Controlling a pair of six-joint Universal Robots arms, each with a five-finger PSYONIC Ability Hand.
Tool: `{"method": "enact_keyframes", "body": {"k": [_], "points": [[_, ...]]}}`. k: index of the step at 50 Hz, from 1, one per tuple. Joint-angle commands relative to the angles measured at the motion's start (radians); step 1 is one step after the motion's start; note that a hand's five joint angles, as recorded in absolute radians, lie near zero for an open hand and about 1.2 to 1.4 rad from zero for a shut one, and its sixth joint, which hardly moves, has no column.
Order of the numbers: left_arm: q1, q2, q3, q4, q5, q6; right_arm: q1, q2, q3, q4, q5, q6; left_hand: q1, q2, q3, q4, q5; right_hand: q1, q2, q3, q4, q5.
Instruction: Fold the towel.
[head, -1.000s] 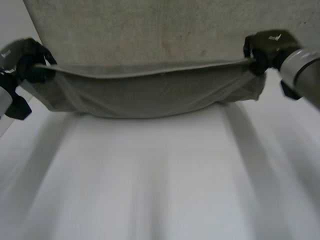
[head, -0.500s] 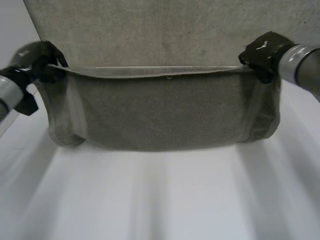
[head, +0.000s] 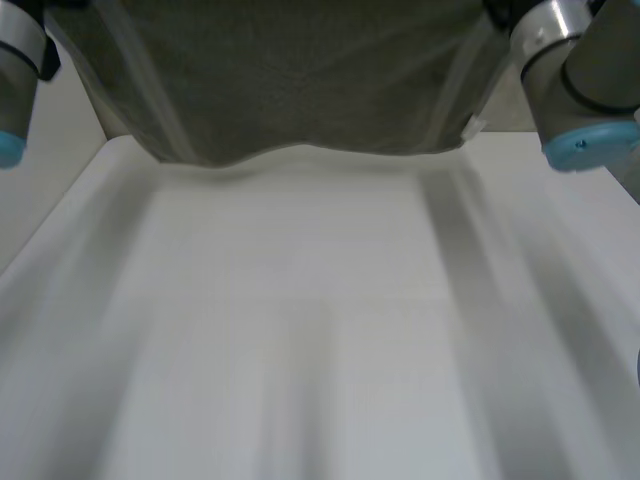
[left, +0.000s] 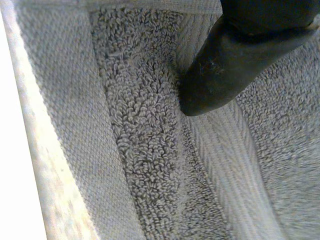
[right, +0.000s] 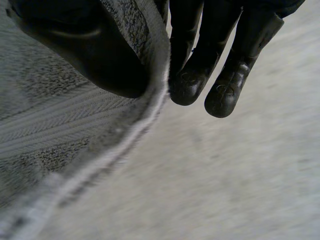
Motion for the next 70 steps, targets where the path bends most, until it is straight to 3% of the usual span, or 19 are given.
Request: {"method": "enact_keyframes", "body": {"k": [1, 5, 12, 17, 24, 32, 36, 38, 42, 51, 54, 59, 65, 70], "points": [[-0.002, 0.031, -0.292, 0.003, 0.08, 0.003, -0.014, -0.004, 0.18, 0.2, -0.028, 0.002, 0.144, 0.05, 0.059, 0.033, 0.11, 0.071, 0.075, 0.069, 0.063, 0.048], [0.015, 0.06, -0.521, 0.041, 0.181, 0.005, -0.042, -0.01, 0.357, 0.257, -0.08, -0.006, 0.144, 0.05, 0.059, 0.033, 0.11, 0.071, 0.075, 0.069, 0.063, 0.048], [0.043, 0.115, -0.785, 0.126, 0.231, 0.005, -0.065, -0.064, 0.606, 0.259, -0.164, -0.011, 0.144, 0.05, 0.059, 0.033, 0.11, 0.071, 0.075, 0.069, 0.063, 0.048], [0.076, 0.183, -0.913, 0.152, 0.237, 0.005, -0.076, -0.17, 0.781, 0.254, -0.19, -0.009, 0.144, 0.05, 0.059, 0.033, 0.11, 0.071, 0.075, 0.069, 0.063, 0.048], [0.118, 0.385, -1.122, 0.154, 0.352, 0.002, -0.122, -0.446, 1.034, 0.245, -0.212, -0.003, 0.144, 0.05, 0.059, 0.033, 0.11, 0.071, 0.075, 0.069, 0.063, 0.048], [0.175, 0.578, -1.229, 0.155, 0.415, -0.011, -0.206, -0.671, 1.123, 0.254, -0.219, -0.003, 0.144, 0.05, 0.059, 0.033, 0.11, 0.071, 0.075, 0.069, 0.063, 0.048], [0.176, 0.595, -1.231, 0.164, 0.418, -0.011, -0.217, -0.679, 1.114, 0.25, -0.242, -0.008, 0.144, 0.05, 0.059, 0.033, 0.11, 0.071, 0.075, 0.069, 0.063, 0.048], [0.181, 0.583, -1.214, 0.181, 0.418, -0.012, -0.22, -0.672, 1.105, 0.245, -0.256, -0.014, 0.144, 0.05, 0.059, 0.033, 0.11, 0.071, 0.075, 0.069, 0.063, 0.048], [0.175, 0.508, -1.174, 0.218, 0.416, -0.006, -0.215, -0.519, 1.031, 0.221, -0.285, -0.04, 0.144, 0.05, 0.059, 0.033, 0.11, 0.071, 0.075, 0.069, 0.063, 0.048], [0.094, 0.179, -0.898, 0.253, 0.401, 0.002, -0.152, -0.19, 0.743, 0.179, -0.267, -0.133, 0.144, 0.05, 0.059, 0.033, 0.11, 0.071, 0.075, 0.069, 0.063, 0.048], [0.072, 0.091, -0.806, 0.255, 0.401, 0.002, -0.139, -0.147, 0.698, 0.153, -0.259, -0.129, 0.144, 0.05, 0.059, 0.033, 0.11, 0.071, 0.075, 0.069, 0.063, 0.048], [0.044, -0.032, -0.664, 0.249, 0.378, 0.003, -0.106, -0.012, 0.579, 0.02, -0.177, -0.113, 0.144, 0.05, 0.059, 0.033, 0.11, 0.071, 0.075, 0.069, 0.063, 0.048], [0.034, -0.177, -0.484, 0.189, 0.289, 0.005, -0.08, 0.079, 0.503, -0.063, -0.14, -0.113, 0.109, 0.016, 0.025, -0.001, 0.076, 0.071, 0.075, 0.069, 0.063, 0.048], [0.032, -0.27, -0.369, 0.112, 0.268, 0.02, -0.068, 0.189, 0.401, -0.082, -0.111, -0.115, 0.007, -0.087, -0.078, -0.104, -0.027, 0.071, 0.075, 0.069, 0.063, 0.048]]}}
